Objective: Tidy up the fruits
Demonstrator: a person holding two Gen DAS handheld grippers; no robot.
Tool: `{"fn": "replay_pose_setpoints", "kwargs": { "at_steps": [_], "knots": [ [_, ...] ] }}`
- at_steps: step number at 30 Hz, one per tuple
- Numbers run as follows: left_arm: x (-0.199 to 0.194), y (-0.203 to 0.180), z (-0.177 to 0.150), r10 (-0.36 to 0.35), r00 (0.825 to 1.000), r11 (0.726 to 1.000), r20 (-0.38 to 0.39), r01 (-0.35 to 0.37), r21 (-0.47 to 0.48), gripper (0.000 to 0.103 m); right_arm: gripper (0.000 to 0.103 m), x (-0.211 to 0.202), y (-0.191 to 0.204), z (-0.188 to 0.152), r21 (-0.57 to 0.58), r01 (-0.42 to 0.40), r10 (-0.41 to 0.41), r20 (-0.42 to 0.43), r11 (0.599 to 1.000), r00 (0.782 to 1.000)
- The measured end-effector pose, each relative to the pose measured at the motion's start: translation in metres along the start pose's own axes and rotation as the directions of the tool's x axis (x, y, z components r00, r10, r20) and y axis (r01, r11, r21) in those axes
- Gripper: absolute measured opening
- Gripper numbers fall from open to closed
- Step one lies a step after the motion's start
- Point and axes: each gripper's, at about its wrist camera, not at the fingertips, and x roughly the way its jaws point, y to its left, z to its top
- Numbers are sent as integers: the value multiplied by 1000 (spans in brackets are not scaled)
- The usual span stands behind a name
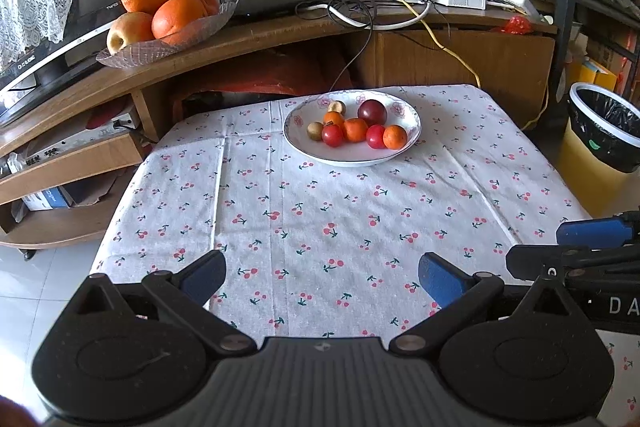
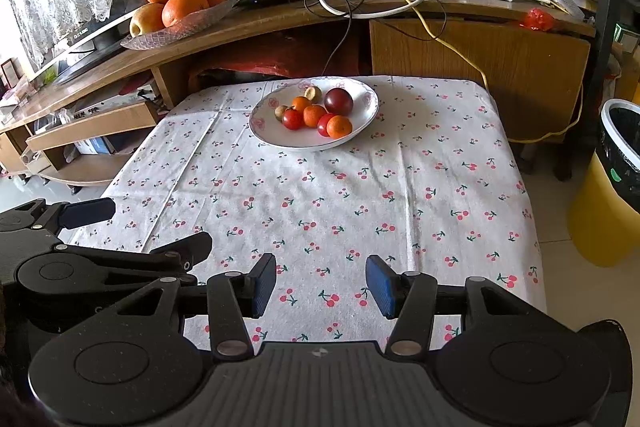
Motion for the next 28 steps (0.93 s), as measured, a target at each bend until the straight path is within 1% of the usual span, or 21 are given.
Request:
{"fn": "replay_pose_setpoints", "kwargs": {
  "at_steps": [28],
  "knots": [
    [-14, 1, -3, 12, 999, 1000, 36, -12, -2, 103, 48, -11, 5, -5, 1, 8, -8, 22, 1000, 1000]
  ]
}}
